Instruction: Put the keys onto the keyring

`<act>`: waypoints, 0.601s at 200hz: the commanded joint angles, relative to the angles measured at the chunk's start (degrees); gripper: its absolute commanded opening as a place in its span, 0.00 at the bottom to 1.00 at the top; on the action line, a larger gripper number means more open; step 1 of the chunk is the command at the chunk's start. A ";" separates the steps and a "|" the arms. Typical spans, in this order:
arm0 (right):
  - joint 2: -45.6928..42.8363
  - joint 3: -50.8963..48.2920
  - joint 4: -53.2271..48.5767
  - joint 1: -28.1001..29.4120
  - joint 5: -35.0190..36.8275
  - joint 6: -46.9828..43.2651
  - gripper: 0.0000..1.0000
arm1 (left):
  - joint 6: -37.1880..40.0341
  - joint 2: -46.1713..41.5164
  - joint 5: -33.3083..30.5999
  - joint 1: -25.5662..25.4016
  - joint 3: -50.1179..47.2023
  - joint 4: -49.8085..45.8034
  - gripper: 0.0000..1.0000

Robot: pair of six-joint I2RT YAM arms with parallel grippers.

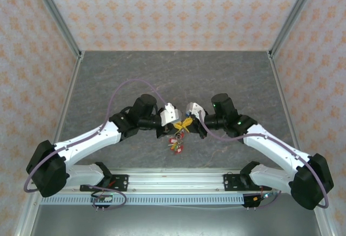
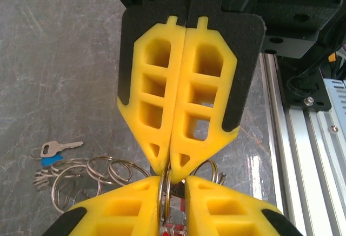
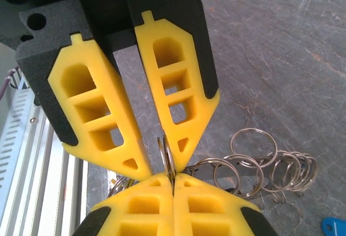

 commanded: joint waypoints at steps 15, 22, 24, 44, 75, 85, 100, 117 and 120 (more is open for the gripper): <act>0.34 4.22 -3.31 1.59 1.47 -4.17 0.00 | 3.50 1.68 -0.53 -1.09 3.03 -5.70 0.14; 0.21 4.70 -3.74 1.70 1.94 -4.65 0.00 | 3.54 1.72 -0.87 -1.09 3.08 -6.03 0.14; 0.18 4.76 -3.97 1.74 2.04 -4.82 0.00 | 3.54 1.65 -0.98 -1.09 3.04 -6.13 0.14; 0.07 5.30 -4.96 1.91 2.49 -5.56 0.00 | 3.80 1.12 -1.96 -1.09 2.63 -6.67 0.14; 0.41 5.79 -5.28 1.96 2.20 -5.95 0.00 | 3.81 0.10 -2.51 -1.09 1.71 -6.42 0.09; 0.59 5.83 -5.34 2.07 2.18 -6.05 0.00 | 3.81 0.06 -2.52 -1.09 1.71 -6.39 0.07; 0.85 5.96 -5.22 2.17 2.05 -6.14 0.00 | 3.74 0.02 -2.52 -1.09 1.66 -6.55 0.04; 1.13 6.04 -5.36 2.29 2.18 -6.25 0.00 | 3.76 0.08 -2.73 -1.04 1.74 -6.88 0.06; 1.17 6.06 -5.37 2.31 2.22 -6.29 0.00 | 3.80 -0.02 -2.77 -1.09 1.73 -6.99 0.06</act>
